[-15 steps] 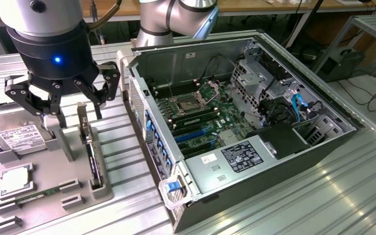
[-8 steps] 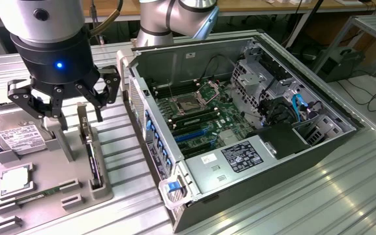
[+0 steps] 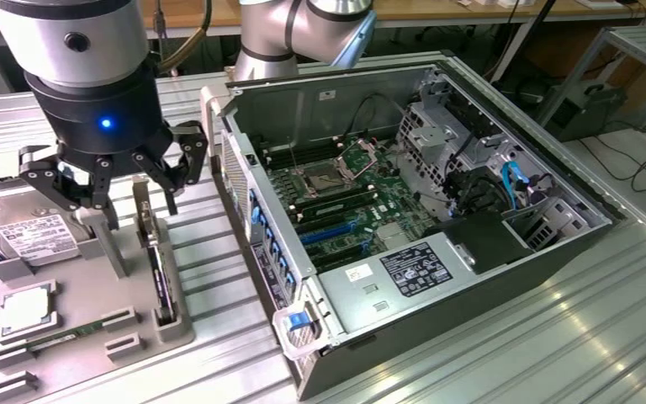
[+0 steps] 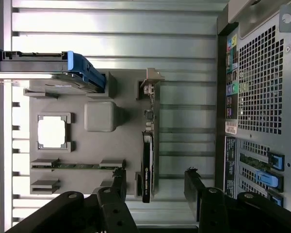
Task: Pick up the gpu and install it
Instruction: 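Pick up the gpu and move the gpu toward the slot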
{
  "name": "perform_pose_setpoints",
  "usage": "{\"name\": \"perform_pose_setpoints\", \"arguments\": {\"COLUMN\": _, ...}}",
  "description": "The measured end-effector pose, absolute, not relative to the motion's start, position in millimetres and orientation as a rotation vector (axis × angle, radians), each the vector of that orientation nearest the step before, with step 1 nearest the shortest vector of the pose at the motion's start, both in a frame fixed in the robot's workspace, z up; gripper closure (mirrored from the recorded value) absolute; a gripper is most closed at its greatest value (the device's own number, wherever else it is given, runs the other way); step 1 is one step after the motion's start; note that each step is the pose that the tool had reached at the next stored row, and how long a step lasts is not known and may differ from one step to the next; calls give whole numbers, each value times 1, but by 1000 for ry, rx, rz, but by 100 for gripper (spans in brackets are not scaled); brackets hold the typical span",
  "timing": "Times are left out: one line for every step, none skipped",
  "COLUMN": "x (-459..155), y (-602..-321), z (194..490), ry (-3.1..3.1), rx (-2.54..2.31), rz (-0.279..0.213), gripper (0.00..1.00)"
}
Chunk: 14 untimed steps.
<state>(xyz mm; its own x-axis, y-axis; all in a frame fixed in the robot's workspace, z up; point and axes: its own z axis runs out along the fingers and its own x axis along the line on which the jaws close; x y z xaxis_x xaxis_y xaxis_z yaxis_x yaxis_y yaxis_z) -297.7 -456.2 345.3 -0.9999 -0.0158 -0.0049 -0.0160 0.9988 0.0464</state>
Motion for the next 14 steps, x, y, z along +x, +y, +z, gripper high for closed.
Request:
{"name": "perform_pose_setpoints", "arguments": {"x": -298, "y": -456, "z": 344, "ry": 3136, "rx": -25, "rz": 73, "gripper": 40}}
{"name": "perform_pose_setpoints", "arguments": {"x": -298, "y": -456, "z": 344, "ry": 3136, "rx": -25, "rz": 73, "gripper": 40}}
{"name": "perform_pose_setpoints", "arguments": {"x": -298, "y": -456, "z": 343, "ry": 3136, "rx": -25, "rz": 73, "gripper": 40}}
{"name": "perform_pose_setpoints", "arguments": {"x": -298, "y": -456, "z": 342, "ry": 3136, "rx": -25, "rz": 73, "gripper": 40}}
{"name": "perform_pose_setpoints", "arguments": {"x": -298, "y": -456, "z": 341, "ry": 3136, "rx": -25, "rz": 73, "gripper": 40}}
{"name": "perform_pose_setpoints", "arguments": {"x": -298, "y": -456, "z": 340, "ry": 3136, "rx": -25, "rz": 73, "gripper": 40}}
{"name": "perform_pose_setpoints", "arguments": {"x": -298, "y": -456, "z": 339, "ry": 3136, "rx": -25, "rz": 73, "gripper": 40}}
{"name": "perform_pose_setpoints", "arguments": {"x": -298, "y": -456, "z": 338, "ry": 3136, "rx": -25, "rz": 73, "gripper": 40}}
{"name": "perform_pose_setpoints", "arguments": {"x": -298, "y": -456, "z": 336, "ry": 3136, "rx": -25, "rz": 73, "gripper": 40}}
{"name": "perform_pose_setpoints", "arguments": {"x": -298, "y": -456, "z": 335, "ry": 3136, "rx": -25, "rz": 73, "gripper": 40}}
{"name": "perform_pose_setpoints", "arguments": {"x": -298, "y": -456, "z": 333, "ry": 3136, "rx": -25, "rz": 73, "gripper": 40}}
{"name": "perform_pose_setpoints", "arguments": {"x": -298, "y": -456, "z": 332, "ry": 3136, "rx": -25, "rz": 73, "gripper": 40}}
{"name": "perform_pose_setpoints", "arguments": {"x": -298, "y": -456, "z": 331, "ry": 3136, "rx": -25, "rz": 73, "gripper": 40}}
{"name": "perform_pose_setpoints", "arguments": {"x": -298, "y": -456, "z": 329, "ry": 3136, "rx": -25, "rz": 73, "gripper": 40}}
